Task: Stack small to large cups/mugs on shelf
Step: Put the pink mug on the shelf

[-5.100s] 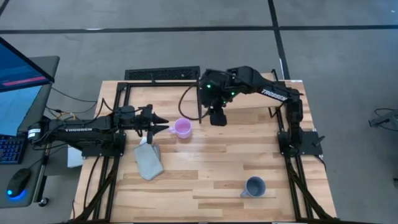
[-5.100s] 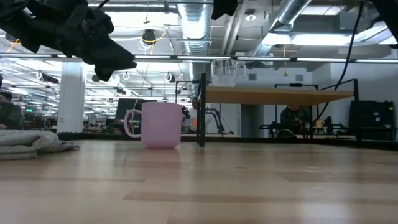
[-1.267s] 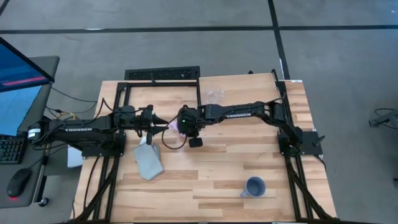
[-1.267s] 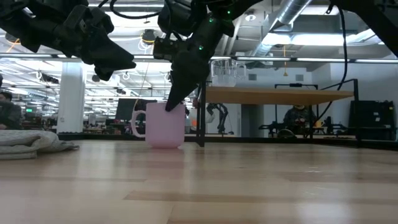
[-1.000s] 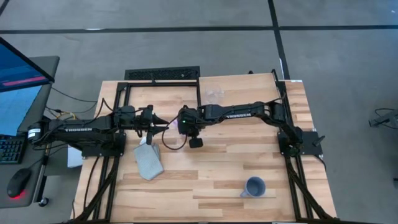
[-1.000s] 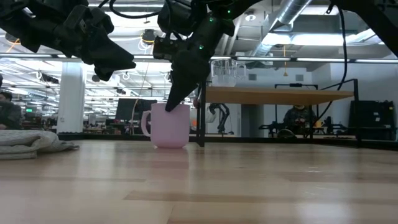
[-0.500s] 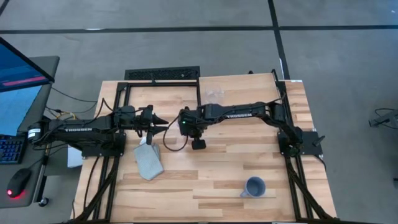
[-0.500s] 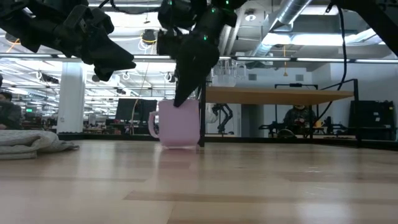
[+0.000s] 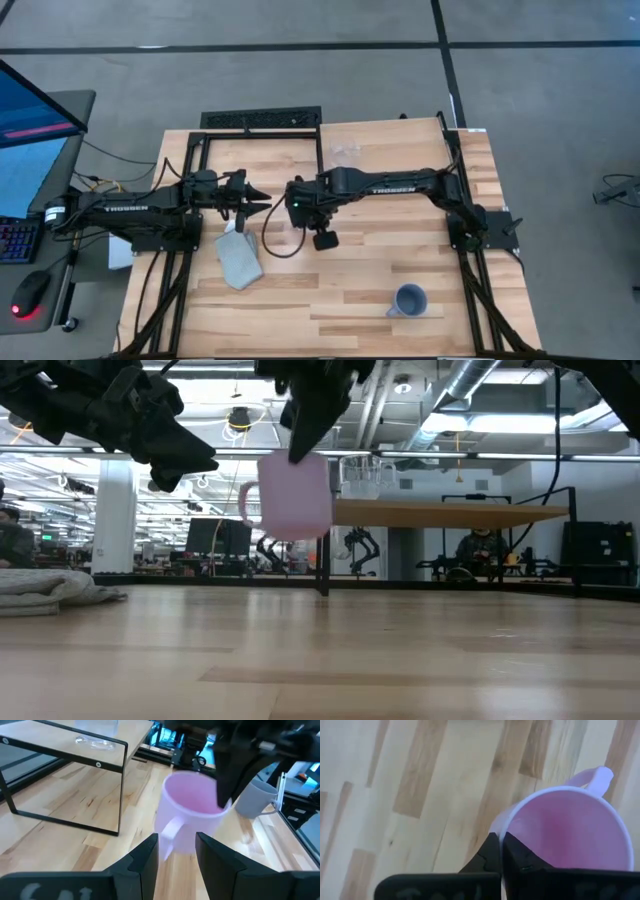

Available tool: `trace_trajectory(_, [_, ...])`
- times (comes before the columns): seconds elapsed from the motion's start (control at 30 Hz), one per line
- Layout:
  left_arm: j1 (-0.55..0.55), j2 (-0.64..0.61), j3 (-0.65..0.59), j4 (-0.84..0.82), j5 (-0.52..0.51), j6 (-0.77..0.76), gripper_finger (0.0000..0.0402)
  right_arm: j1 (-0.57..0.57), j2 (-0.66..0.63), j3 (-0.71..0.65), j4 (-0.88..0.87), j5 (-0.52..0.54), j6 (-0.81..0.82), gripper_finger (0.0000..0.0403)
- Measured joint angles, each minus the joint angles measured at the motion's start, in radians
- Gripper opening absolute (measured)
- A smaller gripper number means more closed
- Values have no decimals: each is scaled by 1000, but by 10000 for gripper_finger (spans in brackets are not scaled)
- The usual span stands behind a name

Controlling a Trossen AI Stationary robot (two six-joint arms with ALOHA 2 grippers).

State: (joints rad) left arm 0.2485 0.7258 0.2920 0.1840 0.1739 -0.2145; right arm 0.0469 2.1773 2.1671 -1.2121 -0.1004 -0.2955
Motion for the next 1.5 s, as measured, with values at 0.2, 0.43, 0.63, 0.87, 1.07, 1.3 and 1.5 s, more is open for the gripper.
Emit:
trace_trajectory(0.2, [0,0,0,0,2,-7,121,-20,-19,68,-78,6,0,10])
trace_trajectory(0.43, [0,0,0,-7,3,-7,121,-99,-121,69,-123,27,41,9])
trace_trajectory(0.63, [0,0,0,-14,4,-7,121,-111,-232,69,-181,81,59,9])
trace_trajectory(0.87, [0,0,0,-15,4,-3,121,-110,-377,69,-225,106,139,9])
trace_trajectory(1.07, [0,0,0,-15,2,0,121,-106,-491,69,-290,199,204,9])
trace_trajectory(1.3, [0,0,0,-9,-37,-1,121,-190,-542,46,-359,259,188,10])
trace_trajectory(1.5, [0,0,0,-5,-49,-18,121,-316,-643,-161,-231,141,109,11])
